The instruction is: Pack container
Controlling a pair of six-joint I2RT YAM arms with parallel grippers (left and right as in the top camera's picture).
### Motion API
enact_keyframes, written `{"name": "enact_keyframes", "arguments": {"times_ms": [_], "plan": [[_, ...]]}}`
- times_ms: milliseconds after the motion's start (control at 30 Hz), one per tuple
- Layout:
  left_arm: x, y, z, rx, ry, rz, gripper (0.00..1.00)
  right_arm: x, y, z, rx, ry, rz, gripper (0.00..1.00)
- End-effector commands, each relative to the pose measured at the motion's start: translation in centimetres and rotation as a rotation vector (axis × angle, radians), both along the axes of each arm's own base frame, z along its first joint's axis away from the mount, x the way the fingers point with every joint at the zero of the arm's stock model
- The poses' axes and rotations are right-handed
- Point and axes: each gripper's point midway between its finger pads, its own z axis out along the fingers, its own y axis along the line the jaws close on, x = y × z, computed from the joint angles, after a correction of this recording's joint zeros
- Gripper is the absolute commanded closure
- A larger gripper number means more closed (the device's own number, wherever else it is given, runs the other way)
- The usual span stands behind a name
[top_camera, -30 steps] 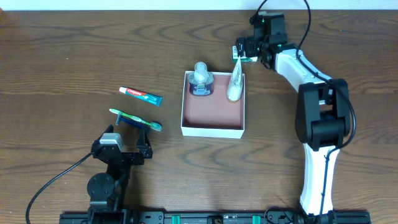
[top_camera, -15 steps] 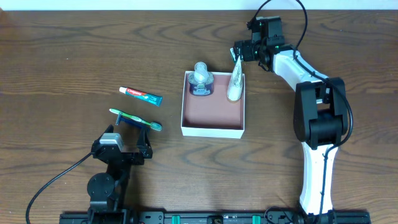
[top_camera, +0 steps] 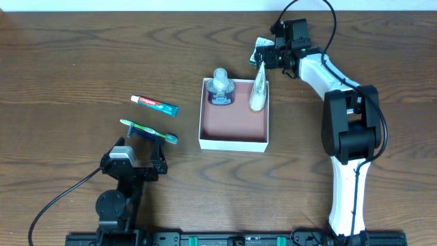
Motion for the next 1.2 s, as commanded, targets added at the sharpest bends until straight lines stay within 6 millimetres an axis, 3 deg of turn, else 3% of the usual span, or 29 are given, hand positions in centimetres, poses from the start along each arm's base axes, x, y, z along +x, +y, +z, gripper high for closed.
{"name": "enact_keyframes", "arguments": {"times_ms": [0, 233, 567, 900, 1033, 1167], "plan": [[-0.1, -0.1, -1.5, -0.002, 0.047, -0.007, 0.02, 0.1, -1.6, -1.3, -0.038, 0.014, -0.052, 0.01], [-0.1, -0.1, -1.5, -0.002, 0.047, -0.007, 0.02, 2.1, -0.6, -0.2, -0.005, -0.091, -0.049, 0.01], [-0.1, -0.1, -1.5, -0.002, 0.047, -0.007, 0.02, 3.1, 0.7, -4.3, 0.095, -0.089, -0.143, 0.01], [-0.1, -0.1, -1.5, -0.002, 0.047, -0.007, 0.02, 2.6, 0.4, -5.3, 0.101, -0.046, -0.171, 0.01], [-0.1, -0.1, -1.5, -0.002, 0.047, -0.007, 0.02, 1.8, 0.1, -6.1, 0.088, 0.000, -0.177, 0.11], [-0.1, -0.1, -1.5, -0.002, 0.047, -0.007, 0.02, 1.2, -0.1, -6.6, 0.078, 0.032, -0.180, 0.27]]}}
